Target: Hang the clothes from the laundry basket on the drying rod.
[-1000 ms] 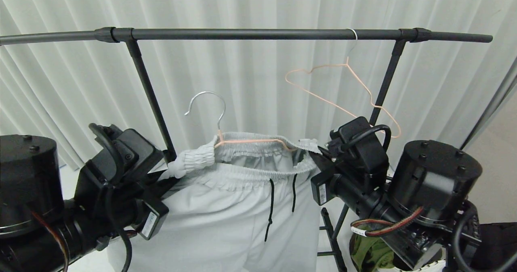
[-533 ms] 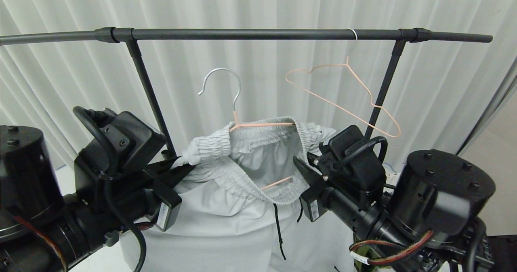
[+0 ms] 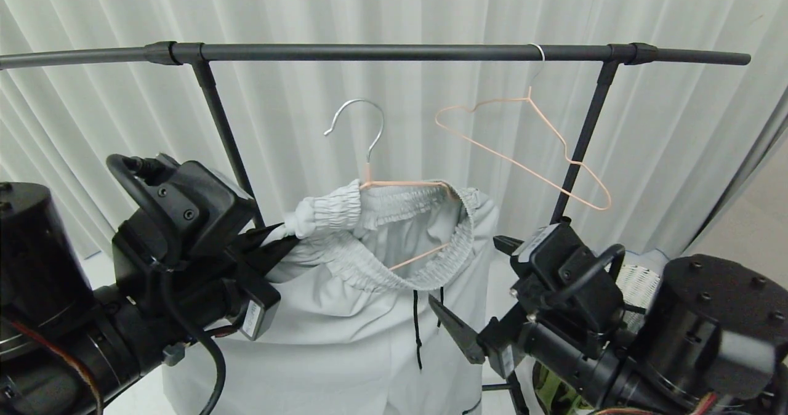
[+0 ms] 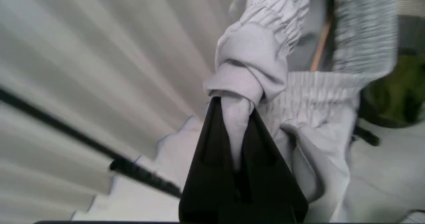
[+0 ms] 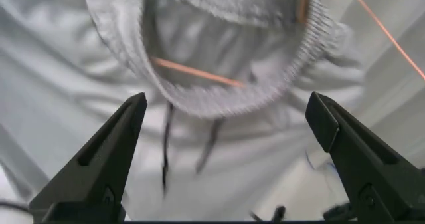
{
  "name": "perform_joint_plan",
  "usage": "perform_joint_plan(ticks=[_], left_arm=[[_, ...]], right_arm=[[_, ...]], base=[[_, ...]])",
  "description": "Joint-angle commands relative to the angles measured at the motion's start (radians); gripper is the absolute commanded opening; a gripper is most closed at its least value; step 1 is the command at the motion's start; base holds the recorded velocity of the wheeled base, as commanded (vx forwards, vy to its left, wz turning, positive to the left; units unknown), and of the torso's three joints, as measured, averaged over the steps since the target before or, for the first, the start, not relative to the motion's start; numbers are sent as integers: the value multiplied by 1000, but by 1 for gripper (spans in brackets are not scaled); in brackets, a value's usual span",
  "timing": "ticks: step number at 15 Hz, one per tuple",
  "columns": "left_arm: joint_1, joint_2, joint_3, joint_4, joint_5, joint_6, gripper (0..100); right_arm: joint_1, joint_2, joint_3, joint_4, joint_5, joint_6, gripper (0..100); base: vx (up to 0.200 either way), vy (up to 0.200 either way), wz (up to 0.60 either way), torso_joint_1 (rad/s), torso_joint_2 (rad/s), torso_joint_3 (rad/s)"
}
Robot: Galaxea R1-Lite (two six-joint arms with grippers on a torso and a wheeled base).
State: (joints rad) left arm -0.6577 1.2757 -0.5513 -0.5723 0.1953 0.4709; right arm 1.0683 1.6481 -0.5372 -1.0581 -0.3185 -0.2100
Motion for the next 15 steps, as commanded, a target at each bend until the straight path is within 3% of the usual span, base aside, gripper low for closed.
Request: perform_joint_plan(ticks=[1,2,4,6,7,8,13,15], left_arm=[[-2,7,2,-1,-25,0,0],[-2,5,4,-3,-57,0,0],[1,4,34,-34,-206,28,0],[1,16,48,-78,-240,75,0],[1,19,48,-84,-246,75,0],[0,24,48,-104,-283,80,0],[-5,11,33,-112,-313,111,0],[-5,13,25,-152,-313,114,0]], right_arm=[[-73,-131,63,70,49,-19,100],[-100,-166,59,122,72,-20,100],[-241,-309,-26,414,245,-55,100],[-341,-376,-156,681,443,-98,100],[-352,-379,-179,719,478,-103,100],[-369,-373,-260,830,564,-135,100],[-367,-252,-411,874,628,-167,100],[-357,-215,-486,943,667,-193,100]], base=[[0,0,0,0,0,0],[0,0,0,0,0,0],[0,0,0,0,0,0],[0,0,0,0,0,0],[0,0,0,0,0,0],[0,0,0,0,0,0],[0,0,0,0,0,0],[0,0,0,0,0,0]])
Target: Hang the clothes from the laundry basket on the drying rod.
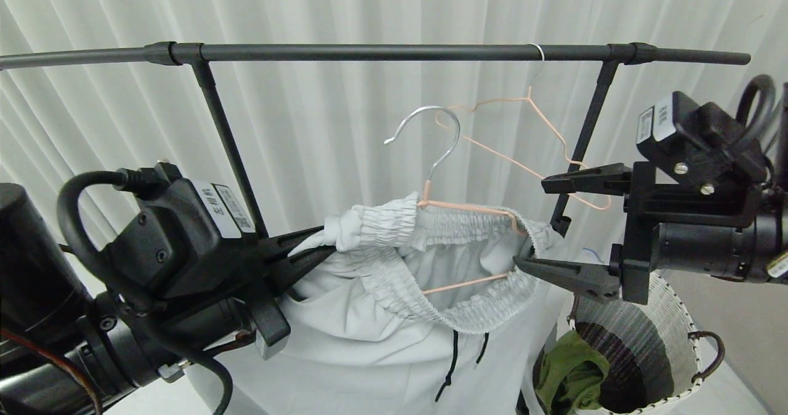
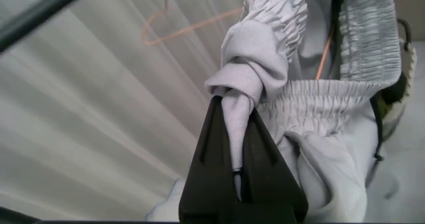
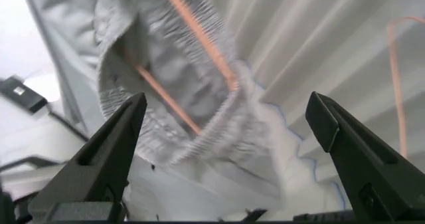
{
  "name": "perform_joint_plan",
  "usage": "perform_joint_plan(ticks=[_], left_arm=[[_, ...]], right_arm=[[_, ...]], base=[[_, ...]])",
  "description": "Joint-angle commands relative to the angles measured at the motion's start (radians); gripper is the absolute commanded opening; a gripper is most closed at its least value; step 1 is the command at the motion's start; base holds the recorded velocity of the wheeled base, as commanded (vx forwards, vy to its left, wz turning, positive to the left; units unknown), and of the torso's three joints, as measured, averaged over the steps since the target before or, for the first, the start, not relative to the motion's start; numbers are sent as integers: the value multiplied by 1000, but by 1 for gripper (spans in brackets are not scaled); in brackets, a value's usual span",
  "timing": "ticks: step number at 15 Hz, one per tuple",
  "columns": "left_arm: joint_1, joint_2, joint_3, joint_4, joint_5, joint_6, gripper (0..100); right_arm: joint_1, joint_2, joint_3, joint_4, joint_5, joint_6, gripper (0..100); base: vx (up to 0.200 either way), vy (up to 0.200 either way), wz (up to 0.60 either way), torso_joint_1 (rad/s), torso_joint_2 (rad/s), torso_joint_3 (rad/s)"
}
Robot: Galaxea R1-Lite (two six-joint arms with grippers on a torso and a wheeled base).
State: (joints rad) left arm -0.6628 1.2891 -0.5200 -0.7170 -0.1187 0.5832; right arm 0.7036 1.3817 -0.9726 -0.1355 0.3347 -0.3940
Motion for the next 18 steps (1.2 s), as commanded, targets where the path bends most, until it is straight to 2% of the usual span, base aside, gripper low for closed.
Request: perform_joint_plan(ticks=[1,3,7,13,16,17,18], left_arm=[[0,-1,-14,-25,-1,3,0],[0,-4,-26,-28,-21,6,0],[-1,-19,-25,-30,-65,40,0],[0,-24,-26,-30,-67,40,0],[0,-25,-26,-30,-67,40,0],[0,-25,-26,-30,-67,40,0],[0,-24,-26,-30,-67,40,0]], right_arm=[[8,65,-92,73,40,-26,100],[7,97,-163,151,70,-49,100],[5,169,-250,182,76,-49,100],[11,188,-284,252,122,-49,100],[16,189,-284,251,124,-49,100],[16,188,-284,251,124,-49,0],[16,188,-284,251,124,-51,0]], base=[[0,0,0,0,0,0],[0,0,0,0,0,0],[0,0,0,0,0,0],[0,0,0,0,0,0],[0,0,0,0,0,0],[0,0,0,0,0,0],[0,0,0,0,0,0]])
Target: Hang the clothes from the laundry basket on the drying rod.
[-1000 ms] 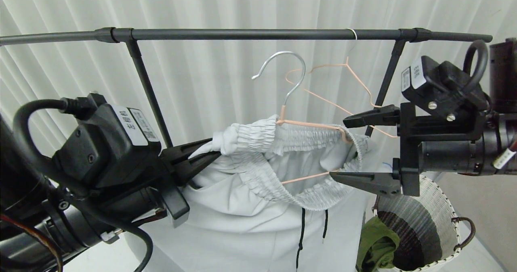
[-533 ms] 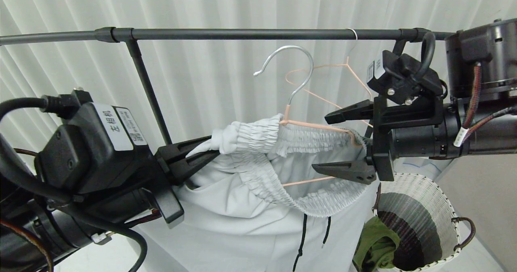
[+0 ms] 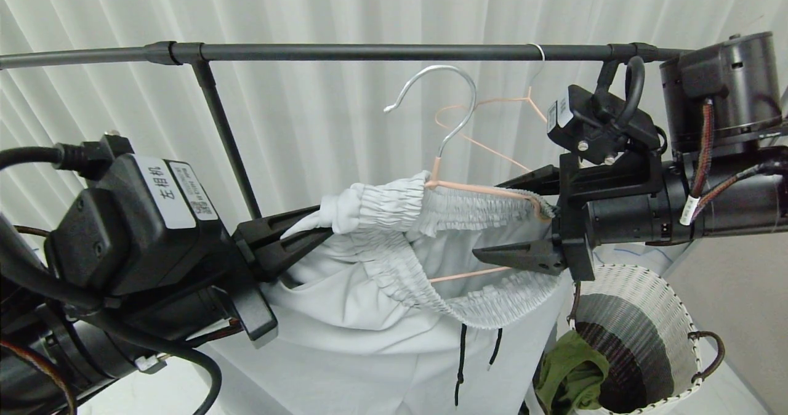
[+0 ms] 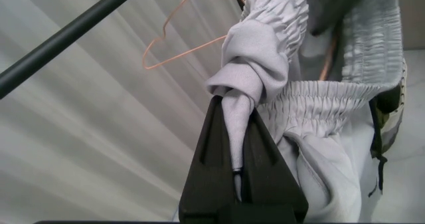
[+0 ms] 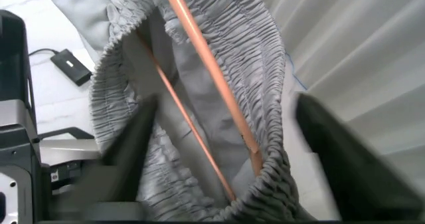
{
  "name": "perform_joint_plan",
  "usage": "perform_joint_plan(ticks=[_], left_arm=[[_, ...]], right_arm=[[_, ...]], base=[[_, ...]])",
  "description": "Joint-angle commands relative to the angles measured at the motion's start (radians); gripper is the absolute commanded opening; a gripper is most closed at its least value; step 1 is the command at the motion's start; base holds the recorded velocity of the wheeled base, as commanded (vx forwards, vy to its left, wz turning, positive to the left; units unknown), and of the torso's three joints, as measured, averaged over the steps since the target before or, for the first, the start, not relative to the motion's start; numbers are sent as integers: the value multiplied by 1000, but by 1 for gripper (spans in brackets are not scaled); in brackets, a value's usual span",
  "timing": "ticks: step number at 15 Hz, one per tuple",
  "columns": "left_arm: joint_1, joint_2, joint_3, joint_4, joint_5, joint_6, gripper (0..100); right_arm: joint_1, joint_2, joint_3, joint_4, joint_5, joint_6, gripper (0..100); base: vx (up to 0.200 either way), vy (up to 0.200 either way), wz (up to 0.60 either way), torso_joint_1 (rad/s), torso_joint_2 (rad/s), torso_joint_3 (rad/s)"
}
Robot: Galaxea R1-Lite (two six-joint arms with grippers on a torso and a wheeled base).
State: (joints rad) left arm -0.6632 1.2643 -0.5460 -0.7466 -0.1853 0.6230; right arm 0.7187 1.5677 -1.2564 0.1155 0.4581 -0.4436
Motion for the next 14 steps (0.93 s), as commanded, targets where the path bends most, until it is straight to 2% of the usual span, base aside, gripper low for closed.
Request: perform_joint_plan(ticks=[1,9,10,14], left_arm=[[1,1,0,0,0,0,0],[1,1,11,0,6,0,0],[1,1,12,0,6,-3,100],[13,-34,57,0,7,-8,100]], right_arm=[[1,2,0,0,1,-3,0],[-5,6,-14,-14,-10,-98,0],[-7,5,-21,-14,-10,-110,0],[-38,5,-75,-20,-18,-216,0]], base=[[0,0,0,0,0,0],[0,0,0,0,0,0],[0,0,0,0,0,0],[0,0,0,0,0,0]])
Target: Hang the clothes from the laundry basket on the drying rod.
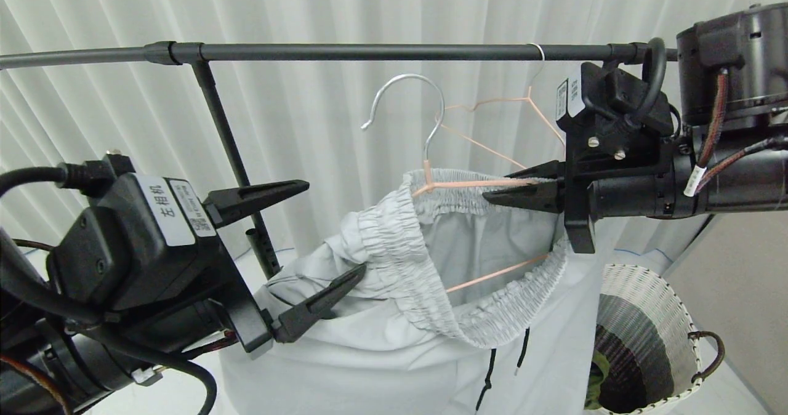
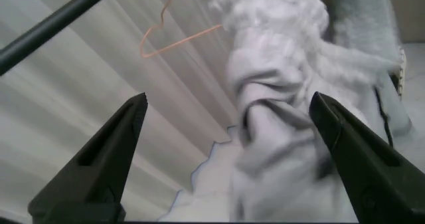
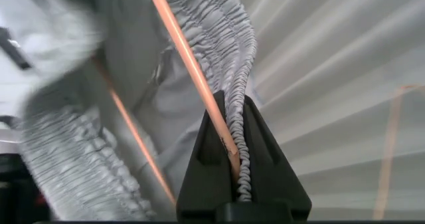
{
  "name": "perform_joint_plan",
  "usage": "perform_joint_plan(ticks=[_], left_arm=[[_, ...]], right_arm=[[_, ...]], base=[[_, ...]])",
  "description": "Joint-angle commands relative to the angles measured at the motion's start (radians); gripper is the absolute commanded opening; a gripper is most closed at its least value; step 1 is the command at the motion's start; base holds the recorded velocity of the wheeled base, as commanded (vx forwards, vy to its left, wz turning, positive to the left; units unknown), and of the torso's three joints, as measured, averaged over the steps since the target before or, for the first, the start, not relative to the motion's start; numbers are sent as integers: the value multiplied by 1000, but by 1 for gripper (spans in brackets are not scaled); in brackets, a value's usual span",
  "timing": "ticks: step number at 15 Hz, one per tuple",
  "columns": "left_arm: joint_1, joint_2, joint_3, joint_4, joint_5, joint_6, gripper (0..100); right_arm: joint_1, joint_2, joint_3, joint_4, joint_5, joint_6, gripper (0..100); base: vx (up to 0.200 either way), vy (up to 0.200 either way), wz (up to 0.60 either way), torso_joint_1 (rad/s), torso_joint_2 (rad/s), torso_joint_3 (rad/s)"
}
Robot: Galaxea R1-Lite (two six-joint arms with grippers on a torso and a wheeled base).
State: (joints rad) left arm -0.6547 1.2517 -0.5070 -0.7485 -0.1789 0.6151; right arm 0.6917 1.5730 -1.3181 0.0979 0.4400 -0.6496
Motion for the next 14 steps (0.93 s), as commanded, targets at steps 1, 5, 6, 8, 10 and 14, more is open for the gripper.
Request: perform_joint_plan(ticks=[1,5,6,8,10,14], left_arm=[[9,-44,44,1,1,0,100],[41,-95,96,1,1,-3,100],[72,-94,96,1,1,-18,100],[179,-86,157,3,10,-72,100],[268,-77,225,3,22,-94,100],[326,14,277,1,22,-178,100]], right_arm=[[-41,-2,-16,-26,-7,-50,0],[-101,-10,-12,-130,-44,-64,0],[-110,-10,-13,-144,-49,-62,0],[-115,-18,-15,-159,-61,-59,0],[-115,-22,-13,-164,-64,-55,0],[-109,-36,-12,-205,-66,5,0]], base=[[0,0,0,0,0,0],[0,0,0,0,0,0],[0,0,0,0,0,0],[0,0,0,0,0,0],[0,0,0,0,0,0],[0,0,0,0,0,0]])
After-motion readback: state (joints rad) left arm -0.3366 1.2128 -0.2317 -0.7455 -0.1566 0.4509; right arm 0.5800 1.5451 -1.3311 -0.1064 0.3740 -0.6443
